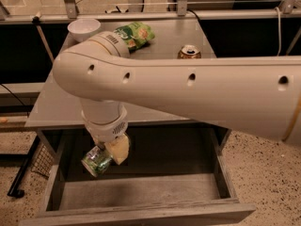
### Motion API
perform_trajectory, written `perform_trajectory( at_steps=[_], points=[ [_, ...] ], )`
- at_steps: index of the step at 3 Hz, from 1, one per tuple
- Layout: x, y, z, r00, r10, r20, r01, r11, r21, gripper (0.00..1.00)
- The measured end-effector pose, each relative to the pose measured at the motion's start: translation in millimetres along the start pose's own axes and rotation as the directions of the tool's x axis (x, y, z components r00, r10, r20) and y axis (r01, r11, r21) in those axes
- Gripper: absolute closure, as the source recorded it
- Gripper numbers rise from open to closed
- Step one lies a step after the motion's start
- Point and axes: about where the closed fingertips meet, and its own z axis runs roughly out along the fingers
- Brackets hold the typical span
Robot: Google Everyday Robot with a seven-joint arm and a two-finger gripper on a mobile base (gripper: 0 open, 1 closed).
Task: Place green can into top drawer
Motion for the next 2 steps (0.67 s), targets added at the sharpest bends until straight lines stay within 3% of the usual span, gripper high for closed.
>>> perform_trajectory(
  at_steps=[1, 2],
  points=[
    [3, 6, 13, 0.999, -0.047, -0.002, 0.047, 0.9988, -0.017, 1.00],
    [5, 12, 24, 0.993, -0.116, -0.035, 0.116, 0.9932, -0.002, 1.00]
  ],
)
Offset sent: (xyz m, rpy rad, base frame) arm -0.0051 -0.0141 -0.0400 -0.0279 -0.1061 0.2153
